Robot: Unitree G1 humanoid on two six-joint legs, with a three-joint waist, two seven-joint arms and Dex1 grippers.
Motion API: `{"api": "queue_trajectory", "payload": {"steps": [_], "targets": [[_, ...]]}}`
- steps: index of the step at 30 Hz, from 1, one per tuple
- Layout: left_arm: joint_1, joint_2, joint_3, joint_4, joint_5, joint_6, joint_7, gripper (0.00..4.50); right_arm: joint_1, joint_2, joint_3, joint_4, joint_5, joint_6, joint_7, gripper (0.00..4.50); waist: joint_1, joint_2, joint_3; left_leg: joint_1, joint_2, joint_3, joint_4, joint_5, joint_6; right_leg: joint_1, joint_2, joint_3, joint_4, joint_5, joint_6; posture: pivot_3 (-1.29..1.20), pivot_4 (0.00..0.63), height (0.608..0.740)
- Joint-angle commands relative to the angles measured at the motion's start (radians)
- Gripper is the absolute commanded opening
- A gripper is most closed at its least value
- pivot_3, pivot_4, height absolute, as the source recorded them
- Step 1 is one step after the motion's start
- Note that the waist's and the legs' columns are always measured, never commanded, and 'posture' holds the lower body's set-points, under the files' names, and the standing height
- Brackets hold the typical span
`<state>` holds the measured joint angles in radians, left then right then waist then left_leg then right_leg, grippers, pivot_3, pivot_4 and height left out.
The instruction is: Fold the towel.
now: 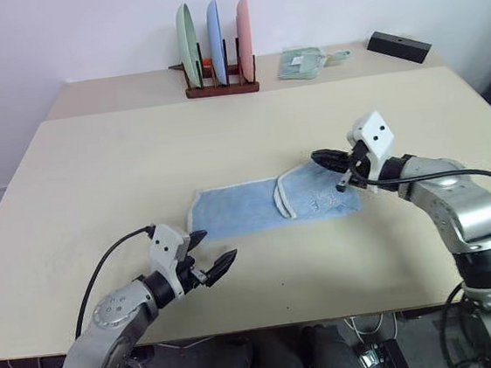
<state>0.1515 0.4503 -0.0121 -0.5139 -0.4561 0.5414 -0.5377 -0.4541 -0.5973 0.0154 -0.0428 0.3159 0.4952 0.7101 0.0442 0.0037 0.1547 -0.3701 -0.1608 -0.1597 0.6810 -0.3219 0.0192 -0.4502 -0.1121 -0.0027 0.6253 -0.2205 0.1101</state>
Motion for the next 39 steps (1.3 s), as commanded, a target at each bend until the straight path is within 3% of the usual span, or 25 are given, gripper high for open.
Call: {"api": "queue_trajectory", "payload": {"steps": [1, 3, 7, 12, 15, 21, 27, 34, 37, 39], "targets": [[0.019, -0.015, 0.032, -0.037, -0.004, -0.013, 0.029, 4.3, -0.009, 0.039, 0.024, 0.098, -0.065, -0.089, -0.026, 0.1, -0.004, 0.0, 0.0, 0.0, 0.0, 0.0, 0.0, 0.0, 0.0, 0.0, 0.0, 0.0, 0.0, 0.0, 0.0, 0.0, 0.15, 0.74], [0.053, -0.03, 0.052, -0.052, -0.013, -0.009, 0.054, 4.3, 0.026, 0.067, 0.077, 0.168, -0.09, -0.162, 0.022, 0.1, -0.006, 0.0, 0.0, 0.0, 0.0, 0.0, 0.0, 0.0, 0.0, 0.0, 0.0, 0.0, 0.001, 0.0, 0.0, 0.0, 0.15, 0.74], [0.092, -0.069, 0.089, -0.069, -0.034, 0.007, 0.108, 4.3, 0.048, 0.041, 0.206, 0.294, -0.285, -0.33, 0.004, 0.1, -0.006, 0.001, -0.001, 0.002, 0.0, 0.001, -0.001, 0.0, 0.0, 0.0, 0.0, 0.0, 0.001, 0.0, 0.0, 0.0, 0.15, 0.74], [0.102, -0.146, 0.145, -0.089, -0.091, 0.052, 0.201, 4.3, 0.035, 0.065, 0.103, 0.203, -0.179, -0.291, 0.033, 0.1, -0.004, 0.0, -0.001, 0.015, 0.001, 0.0, -0.003, -0.001, 0.001, 0.013, 0.001, 0.0, -0.002, 0.0, 0.0, 0.0, 0.15, 0.74], [0.121, -0.175, 0.176, -0.102, -0.175, 0.163, 0.26, 4.5, 0.05, 0.051, 0.04, 0.034, -0.061, -0.206, 0.087, 0.89, -0.005, 0.0, -0.001, 0.013, 0.001, 0.0, -0.003, -0.002, 0.0, 0.011, 0.002, 0.001, -0.002, 0.0, 0.0, 0.0, 0.15, 0.74], [0.085, -0.278, 0.288, -0.087, -0.469, 0.324, 0.417, 4.5, 0.058, 0.014, 0.004, -0.132, -0.001, -0.138, 0.121, 3.89, -0.001, 0.0, -0.001, 0.013, 0.002, 0.0, -0.003, -0.003, 0.0, 0.011, 0.003, 0.001, -0.004, -0.001, 0.0, 0.0, 0.15, 0.74], [-0.074, -0.364, 0.349, 0.048, -0.696, 0.401, 0.629, 4.5, 0.079, 0.021, 0.022, -0.188, -0.006, -0.154, 0.134, 3.89, 0.005, 0.001, -0.001, 0.014, 0.002, 0.0, -0.002, -0.003, 0.0, 0.013, 0.003, 0.001, -0.004, 0.0, 0.001, 0.0, 0.15, 0.74], [-0.191, -0.353, 0.307, 0.146, -0.726, 0.43, 0.709, 4.5, 0.088, 0.031, 0.049, -0.17, -0.04, -0.191, 0.127, 3.89, 0.013, 0.001, -0.001, 0.014, 0.002, 0.0, -0.001, -0.003, 0.0, 0.013, 0.003, 0.001, -0.004, 0.0, 0.001, 0.0, 0.15, 0.74], [-0.216, -0.354, 0.31, 0.168, -0.732, 0.423, 0.727, 3.65, 0.098, 0.031, 0.062, -0.164, -0.063, -0.214, 0.12, 3.93, 0.021, 0.001, -0.001, 0.014, 0.002, 0.0, -0.001, -0.003, 0.0, 0.014, 0.003, 0.001, -0.004, 0.0, 0.001, 0.0, 0.15, 0.74], [-0.213, -0.342, 0.306, 0.17, -0.724, 0.421, 0.72, 2.62, 0.108, 0.034, 0.064, -0.173, -0.065, -0.215, 0.118, 3.93, 0.021, 0.0, -0.001, 0.014, 0.002, 0.0, -0.001, -0.003, 0.0, 0.013, 0.003, 0.001, -0.005, 0.0, 0.001, 0.0, 0.15, 0.74]]}}
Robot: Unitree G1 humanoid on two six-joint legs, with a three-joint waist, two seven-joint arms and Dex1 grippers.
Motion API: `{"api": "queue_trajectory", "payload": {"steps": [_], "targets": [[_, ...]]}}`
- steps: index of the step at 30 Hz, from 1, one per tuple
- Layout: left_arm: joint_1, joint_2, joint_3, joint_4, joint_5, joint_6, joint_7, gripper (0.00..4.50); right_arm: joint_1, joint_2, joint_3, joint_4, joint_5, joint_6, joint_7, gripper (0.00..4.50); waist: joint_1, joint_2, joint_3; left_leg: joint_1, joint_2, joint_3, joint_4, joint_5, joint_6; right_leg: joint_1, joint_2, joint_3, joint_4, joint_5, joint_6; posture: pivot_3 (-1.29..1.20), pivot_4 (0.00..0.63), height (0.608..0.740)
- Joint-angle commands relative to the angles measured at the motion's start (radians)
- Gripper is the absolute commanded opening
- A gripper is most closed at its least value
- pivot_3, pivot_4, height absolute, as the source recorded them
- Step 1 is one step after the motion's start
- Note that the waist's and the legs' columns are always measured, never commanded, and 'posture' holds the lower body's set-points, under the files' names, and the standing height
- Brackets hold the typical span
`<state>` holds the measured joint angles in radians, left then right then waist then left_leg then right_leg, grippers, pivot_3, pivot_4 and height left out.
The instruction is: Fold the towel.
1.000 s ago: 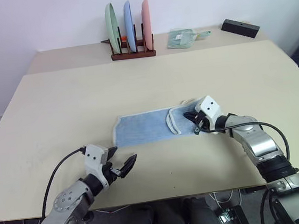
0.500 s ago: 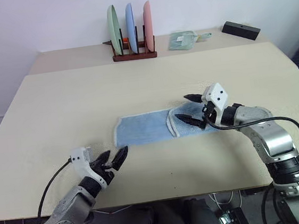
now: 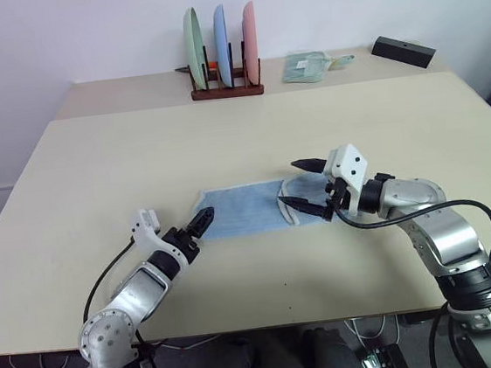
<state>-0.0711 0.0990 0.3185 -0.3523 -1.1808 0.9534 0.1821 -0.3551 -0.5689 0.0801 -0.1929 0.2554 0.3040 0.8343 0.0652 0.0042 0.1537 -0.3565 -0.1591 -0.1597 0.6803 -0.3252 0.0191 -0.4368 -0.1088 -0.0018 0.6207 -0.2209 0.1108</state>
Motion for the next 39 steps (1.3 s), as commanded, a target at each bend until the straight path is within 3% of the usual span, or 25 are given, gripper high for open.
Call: {"api": "queue_trajectory", "payload": {"steps": [1, 5, 12, 18, 21, 25, 30, 36, 39], "targets": [[0.011, 0.014, -0.026, 0.009, 0.004, 0.008, -0.002, 2.11, 0.012, 0.006, 0.0, -0.028, -0.004, -0.023, -0.007, 3.93, 0.0, 0.0, 0.0, 0.0, 0.0, 0.0, 0.0, 0.0, 0.0, 0.0, 0.0, 0.0, 0.0, 0.0, 0.0, 0.0, 0.15, 0.74], [0.025, 0.034, -0.033, -0.003, 0.007, -0.005, -0.019, 0.04, 0.026, 0.008, 0.0, -0.062, 0.004, -0.003, -0.019, 3.93, -0.002, 0.0, 0.0, -0.001, 0.0, 0.0, 0.0, 0.0, 0.0, -0.001, 0.0, 0.0, 0.0, 0.0, 0.0, 0.0, 0.15, 0.74], [0.048, 0.093, 0.062, -0.056, -0.013, -0.1, -0.073, 0.04, 0.035, -0.002, 0.004, -0.083, 0.002, 0.013, -0.022, 3.93, -0.003, 0.0, 0.0, -0.001, 0.002, 0.0, -0.001, -0.001, -0.001, -0.002, 0.002, 0.0, 0.0, 0.0, 0.0, 0.0, 0.15, 0.74], [0.069, 0.304, 0.25, -0.063, -0.019, -0.176, -0.175, 0.04, 0.016, -0.02, -0.014, -0.043, -0.01, -0.003, -0.018, 3.93, -0.005, 0.0, 0.0, -0.001, 0.007, 0.001, -0.001, -0.003, -0.005, -0.003, 0.008, 0.002, -0.001, 0.0, -0.001, 0.0, 0.15, 0.74], [0.069, 0.372, 0.262, -0.063, -0.019, -0.178, -0.227, 0.04, 0.002, -0.02, -0.016, -0.014, -0.013, -0.014, -0.015, 3.93, -0.004, 0.0, 0.0, -0.001, 0.009, 0.001, -0.001, -0.004, -0.006, -0.003, 0.01, 0.002, -0.002, 0.0, -0.001, 0.0, 0.15, 0.74], [0.021, 0.523, 0.048, -0.161, 0.118, -0.137, -0.382, 0.04, -0.027, -0.009, -0.003, 0.058, -0.042, -0.049, -0.021, 3.93, 0.0, -0.001, 0.001, -0.001, 0.009, 0.001, 0.0, -0.004, -0.006, -0.001, 0.011, 0.002, -0.002, 0.0, -0.002, 0.0, 0.15, 0.74], [-0.125, 0.605, -0.251, -0.183, 0.333, -0.148, -0.5, 0.04, -0.039, 0.006, 0.008, 0.093, -0.057, -0.072, -0.025, 3.93, -0.006, 0.0, 0.001, -0.001, 0.009, 0.001, -0.001, -0.004, -0.006, -0.002, 0.011, 0.002, -0.003, 0.0, -0.002, 0.0, 0.15, 0.74], [-0.42, 0.418, -0.576, -0.063, 0.477, -0.035, -0.495, 0.04, -0.004, 0.025, 0.01, 0.071, -0.066, -0.072, -0.053, 3.93, -0.021, -0.001, 0.001, -0.002, 0.01, 0.001, -0.002, -0.004, -0.006, -0.003, 0.011, 0.002, -0.004, 0.001, -0.002, 0.0, 0.15, 0.74], [-0.47, 0.362, -0.649, 0.004, 0.556, -0.031, -0.503, 0.04, 0.016, 0.028, 0.005, 0.052, -0.071, -0.066, -0.064, 3.93, -0.032, -0.001, 0.001, -0.002, 0.01, 0.002, -0.003, -0.004, -0.005, -0.004, 0.011, 0.003, -0.005, 0.001, -0.002, 0.0, 0.15, 0.74]]}}
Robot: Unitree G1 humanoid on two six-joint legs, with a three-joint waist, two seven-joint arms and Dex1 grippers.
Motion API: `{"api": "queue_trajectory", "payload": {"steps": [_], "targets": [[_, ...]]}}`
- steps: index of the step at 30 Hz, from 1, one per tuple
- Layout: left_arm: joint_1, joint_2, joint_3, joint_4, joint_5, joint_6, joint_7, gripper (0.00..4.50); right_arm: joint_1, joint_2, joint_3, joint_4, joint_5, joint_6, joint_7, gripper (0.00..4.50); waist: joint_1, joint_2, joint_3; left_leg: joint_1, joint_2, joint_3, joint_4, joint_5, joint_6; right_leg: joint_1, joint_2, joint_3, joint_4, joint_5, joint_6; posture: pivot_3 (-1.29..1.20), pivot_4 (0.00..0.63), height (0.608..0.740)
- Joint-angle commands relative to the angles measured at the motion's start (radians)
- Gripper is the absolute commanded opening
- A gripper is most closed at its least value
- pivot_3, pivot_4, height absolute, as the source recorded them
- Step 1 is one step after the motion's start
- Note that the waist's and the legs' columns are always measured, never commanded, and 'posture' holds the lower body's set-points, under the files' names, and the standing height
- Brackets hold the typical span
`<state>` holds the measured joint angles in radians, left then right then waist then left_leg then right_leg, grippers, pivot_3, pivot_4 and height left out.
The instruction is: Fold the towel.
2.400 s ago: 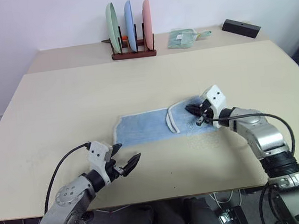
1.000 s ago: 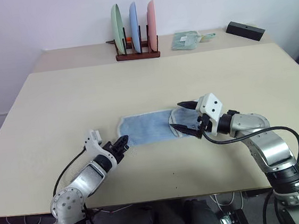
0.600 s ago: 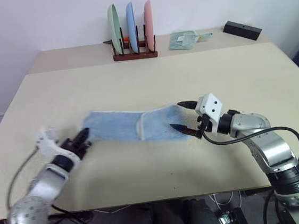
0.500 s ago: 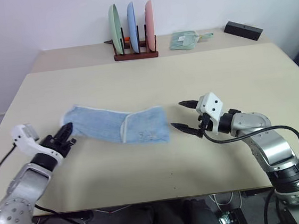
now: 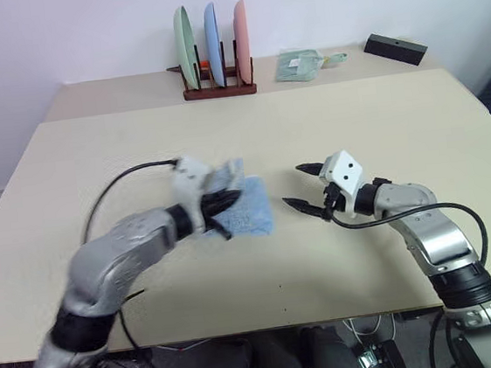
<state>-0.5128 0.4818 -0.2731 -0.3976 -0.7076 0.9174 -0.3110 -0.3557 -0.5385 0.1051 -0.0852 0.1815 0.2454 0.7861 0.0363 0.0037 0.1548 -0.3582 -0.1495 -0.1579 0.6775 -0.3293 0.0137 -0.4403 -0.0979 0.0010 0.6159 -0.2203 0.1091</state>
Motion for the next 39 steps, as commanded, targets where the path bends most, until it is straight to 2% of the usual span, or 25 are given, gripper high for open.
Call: {"api": "queue_trajectory", "payload": {"steps": [1, 4, 8, 11, 16, 20, 22, 23, 25, 29, 30, 31, 35, 39], "targets": [[-0.035, -0.038, -0.072, 0.065, 0.096, 0.002, -0.019, 0.04, 0.023, -0.003, -0.021, -0.061, 0.001, -0.007, -0.019, 3.93, -0.006, 0.0, 0.0, 0.0, 0.0, 0.0, -0.001, 0.0, 0.0, -0.001, 0.0, 0.001, 0.0, 0.0, 0.0, 0.0, 0.15, 0.74], [-0.037, -0.069, -0.086, 0.083, 0.111, 0.021, -0.049, 0.04, 0.032, -0.005, -0.021, -0.069, -0.008, -0.005, -0.028, 3.93, -0.011, 0.0, 0.0, 0.0, 0.001, 0.0, -0.003, 0.0, -0.001, -0.003, 0.001, 0.002, 0.001, 0.0, 0.0, 0.0, 0.15, 0.74], [-0.012, -0.065, -0.076, 0.082, 0.134, 0.042, -0.071, 0.04, 0.038, -0.01, -0.028, -0.075, -0.013, -0.005, -0.039, 3.93, -0.005, 0.0, 0.0, 0.001, 0.001, 0.0, -0.002, 0.0, -0.001, -0.003, 0.001, 0.002, 0.001, 0.0, 0.0, 0.0, 0.15, 0.74], [0.008, -0.062, -0.017, 0.061, 0.11, 0.043, -0.097, 0.91, 0.034, -0.011, -0.025, -0.071, -0.018, -0.007, -0.042, 3.93, 0.001, 0.0, 0.0, 0.001, 0.001, 0.0, -0.002, 0.0, -0.001, -0.003, 0.001, 0.002, 0.001, 0.0, 0.0, 0.0, 0.15, 0.74], [0.052, -0.074, 0.135, 0.002, 0.045, 0.039, -0.11, 3.3, 0.015, -0.014, -0.023, -0.053, -0.027, -0.009, -0.04, 3.93, 0.002, 0.0, 0.0, 0.0, 0.001, 0.0, -0.001, 0.0, -0.001, -0.002, 0.001, 0.002, 0.001, 0.0, 0.0, 0.0, 0.15, 0.74], [0.139, -0.006, 0.232, -0.083, 0.015, 0.025, -0.164, 3.3, -0.006, -0.024, -0.04, -0.029, -0.025, -0.007, -0.033, 3.93, 0.001, 0.0, 0.0, 0.0, 0.001, 0.0, -0.001, 0.0, -0.001, -0.003, 0.001, 0.002, 0.001, 0.0, 0.0, 0.0, 0.15, 0.74], [0.189, 0.038, 0.269, -0.1, 0.018, 0.01, -0.191, 3.36, -0.027, -0.023, -0.052, -0.003, -0.036, 0.002, -0.054, 3.39, -0.001, 0.0, 0.0, 0.001, 0.001, 0.0, -0.002, 0.0, -0.001, -0.003, 0.001, 0.003, 0.001, 0.0, 0.0, 0.0, 0.15, 0.74], [0.207, 0.041, 0.3, -0.099, 0.008, -0.002, -0.196, 3.1, -0.039, -0.023, -0.058, 0.014, -0.036, 0.012, -0.06, 3.1, 0.001, 0.0, 0.0, 0.001, 0.001, 0.0, -0.002, 0.0, -0.001, -0.003, 0.001, 0.003, 0.002, 0.0, 0.0, 0.0, 0.15, 0.74], [0.225, 0.028, 0.368, -0.087, -0.005, -0.031, -0.181, 2.6, -0.062, -0.023, -0.064, 0.041, -0.044, 0.011, -0.069, 2.2, 0.005, 0.0, 0.0, 0.001, 0.001, 0.0, -0.001, 0.0, -0.001, -0.003, 0.002, 0.003, 0.001, 0.0, 0.0, 0.0, 0.15, 0.74], [0.2, -0.005, 0.424, -0.026, 0.054, -0.097, -0.12, 0.64, -0.117, 0.012, -0.081, 0.033, 0.007, 0.026, -0.069, 0.2, 0.004, 0.0, 0.0, 0.0, 0.0, 0.0, 0.0, 0.0, -0.001, -0.002, 0.001, 0.002, 0.001, 0.0, 0.0, 0.0, 0.15, 0.74], [0.185, -0.011, 0.419, -0.008, 0.077, -0.117, -0.107, 0.16, -0.131, 0.023, -0.083, 0.023, 0.023, 0.034, -0.066, 0.0, 0.003, 0.0, 0.0, 0.001, 0.0, 0.0, 0.0, 0.0, -0.001, -0.002, 0.001, 0.002, 0.001, 0.0, 0.0, 0.0, 0.15, 0.74], [0.164, -0.016, 0.403, 0.016, 0.107, -0.125, -0.088, 0.07, -0.144, 0.034, -0.082, 0.01, 0.044, 0.055, -0.06, 0.0, 0.004, 0.0, 0.0, 0.001, 0.001, 0.0, 0.0, 0.0, -0.001, -0.002, 0.001, 0.002, 0.001, 0.0, 0.0, 0.0, 0.15, 0.74], [0.107, -0.03, 0.33, 0.074, 0.175, -0.167, -0.099, 0.07, -0.179, 0.073, -0.04, -0.061, 0.111, 0.155, -0.025, 0.0, 0.003, 0.0, 0.0, 0.0, 0.001, 0.0, 0.0, 0.0, -0.001, -0.002, 0.001, 0.002, 0.001, 0.0, 0.0, 0.0, 0.15, 0.74], [0.105, -0.042, 0.244, 0.154, 0.214, -0.183, -0.16, 0.07, -0.216, 0.165, 0.085, -0.028, 0.056, 0.236, -0.065, 0.0, -0.004, 0.0, 0.0, 0.001, 0.001, 0.0, -0.001, 0.0, -0.001, -0.002, 0.001, 0.002, 0.001, 0.0, 0.0, 0.0, 0.15, 0.74]]}}
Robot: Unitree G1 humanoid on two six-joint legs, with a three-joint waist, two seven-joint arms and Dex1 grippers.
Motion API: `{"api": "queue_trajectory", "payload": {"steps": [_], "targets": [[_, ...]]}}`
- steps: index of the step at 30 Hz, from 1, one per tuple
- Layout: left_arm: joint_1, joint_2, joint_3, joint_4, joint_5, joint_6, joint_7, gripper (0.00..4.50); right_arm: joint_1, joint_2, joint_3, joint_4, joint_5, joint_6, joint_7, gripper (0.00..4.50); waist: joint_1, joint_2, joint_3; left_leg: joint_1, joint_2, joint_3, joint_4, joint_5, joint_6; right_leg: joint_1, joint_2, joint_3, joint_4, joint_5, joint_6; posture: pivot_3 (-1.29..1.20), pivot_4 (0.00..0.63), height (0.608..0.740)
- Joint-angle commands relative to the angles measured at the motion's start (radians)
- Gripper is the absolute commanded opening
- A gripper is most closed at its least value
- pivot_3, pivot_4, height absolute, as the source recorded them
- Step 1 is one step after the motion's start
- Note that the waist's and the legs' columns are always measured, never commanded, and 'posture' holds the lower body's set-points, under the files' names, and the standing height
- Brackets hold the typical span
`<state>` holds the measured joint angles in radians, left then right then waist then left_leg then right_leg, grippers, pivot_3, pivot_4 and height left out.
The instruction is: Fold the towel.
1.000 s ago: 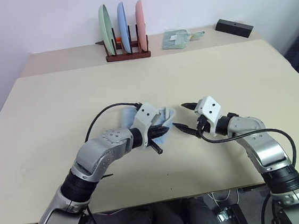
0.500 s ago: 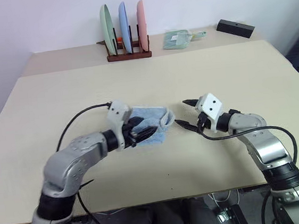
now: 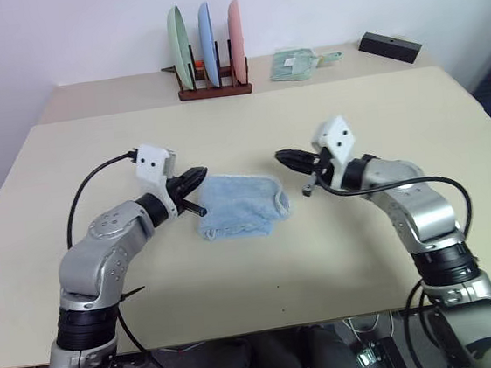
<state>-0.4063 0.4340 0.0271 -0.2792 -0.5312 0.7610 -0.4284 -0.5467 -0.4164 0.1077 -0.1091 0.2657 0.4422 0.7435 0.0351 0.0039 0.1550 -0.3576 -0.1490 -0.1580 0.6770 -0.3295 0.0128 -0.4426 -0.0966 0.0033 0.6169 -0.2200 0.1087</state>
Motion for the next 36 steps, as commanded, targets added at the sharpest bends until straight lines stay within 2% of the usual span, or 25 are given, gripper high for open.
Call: {"api": "queue_trajectory", "payload": {"steps": [1, 4, 8, 14, 17, 20, 21, 24, 25, 29, 36], "targets": [[0.011, 0.021, -0.09, 0.056, 0.07, -0.041, -0.061, 0.07, -0.017, 0.058, 0.107, 0.015, -0.041, 0.054, -0.026, 0.0, -0.004, 0.0, 0.0, 0.0, 0.0, 0.0, 0.0, 0.0, 0.0, 0.0, 0.0, 0.0, 0.0, 0.0, 0.0, 0.0, 0.15, 0.74], [0.068, 0.056, -0.149, 0.096, 0.129, -0.084, -0.114, 0.07, 0.039, 0.068, 0.185, 0.063, -0.093, 0.04, -0.024, 0.0, -0.009, 0.0, 0.0, 0.0, 0.0, 0.0, -0.001, 0.0, 0.0, -0.001, 0.0, 0.0, 0.0, 0.0, 0.0, 0.0, 0.15, 0.74], [0.122, 0.044, -0.168, 0.154, 0.18, -0.151, -0.122, 0.07, 0.105, 0.079, 0.235, 0.118, -0.14, 0.031, -0.037, 0.0, -0.005, 0.001, -0.001, -0.001, -0.001, 0.0, 0.0, 0.0, 0.0, 0.0, 0.0, 0.0, 0.0, 0.0, 0.0, 0.0, 0.15, 0.74], [0.18, -0.035, -0.098, 0.132, 0.152, -0.227, -0.103, 0.07, 0.107, 0.09, 0.16, 0.069, -0.09, 0.031, -0.043, 0.0, -0.005, 0.002, -0.002, 0.003, 0.0, 0.0, 0.0, 0.0, 0.0, 0.002, 0.0, 0.0, 0.001, 0.0, 0.0, 0.0, 0.15, 0.74], [0.196, -0.06, -0.03, 0.087, 0.109, -0.235, -0.093, 0.0, 0.109, 0.071, 0.1, -0.009, -0.013, 0.066, -0.003, 0.79, -0.005, 0.002, -0.002, 0.001, 0.0, 0.0, 0.001, 0.0, 0.0, 0.0, 0.0, 0.0, 0.001, 0.0, 0.0, 0.0, 0.15, 0.74], [0.224, -0.035, 0.046, 0.004, 0.07, -0.237, -0.099, 0.0, 0.113, 0.043, -0.005, -0.129, 0.134, 0.214, 0.02, 2.15, -0.005, 0.001, -0.001, -0.001, 0.0, 0.0, 0.001, 0.0, 0.0, -0.001, 0.0, 0.0, 0.001, 0.0, 0.0, 0.0, 0.15, 0.74], [0.238, -0.02, 0.069, -0.024, 0.06, -0.241, -0.108, 0.0, 0.116, 0.033, -0.042, -0.167, 0.195, 0.281, 0.022, 2.76, -0.004, 0.001, -0.001, -0.001, 0.0, 0.0, 0.001, 0.0, 0.0, -0.001, 0.0, 0.0, 0.001, 0.0, 0.0, 0.0, 0.15, 0.74], [0.286, 0.04, 0.131, -0.09, 0.018, -0.24, -0.16, 0.0, 0.119, 0.007, -0.12, -0.247, 0.337, 0.476, -0.002, 4.22, -0.002, 0.001, -0.001, 0.0, 0.0, 0.0, 0.0, 0.0, 0.0, 0.0, 0.0, 0.0, 0.001, 0.0, 0.0, 0.0, 0.15, 0.74], [0.301, 0.06, 0.145, -0.104, 0.013, -0.245, -0.178, 0.0, 0.117, 0.004, -0.13, -0.253, 0.348, 0.531, -0.034, 4.44, -0.003, 0.001, -0.001, 0.0, 0.0, 0.0, 0.0, 0.0, 0.0, 0.0, 0.0, 0.0, 0.0, 0.0, 0.0, 0.0, 0.15, 0.74], [0.362, 0.142, 0.166, -0.133, 0.026, -0.28, -0.253, 0.0, 0.097, 0.053, -0.205, -0.197, 0.395, 0.732, -0.177, 4.44, 0.003, 0.002, -0.001, 0.0, 0.0, 0.0, 0.0, -0.001, 0.001, 0.0, 0.0, 0.0, 0.0, 0.0, 0.0, 0.0, 0.15, 0.74], [0.415, 0.19, 0.177, -0.143, 0.026, -0.32, -0.308, 0.0, 0.07, 0.134, -0.223, -0.102, 0.383, 0.811, -0.3, 4.44, 0.003, 0.002, -0.001, 0.0, 0.0, 0.0, -0.001, -0.001, 0.001, 0.0, 0.0, 0.0, 0.0, 0.0, 0.0, 0.0, 0.15, 0.74]]}}
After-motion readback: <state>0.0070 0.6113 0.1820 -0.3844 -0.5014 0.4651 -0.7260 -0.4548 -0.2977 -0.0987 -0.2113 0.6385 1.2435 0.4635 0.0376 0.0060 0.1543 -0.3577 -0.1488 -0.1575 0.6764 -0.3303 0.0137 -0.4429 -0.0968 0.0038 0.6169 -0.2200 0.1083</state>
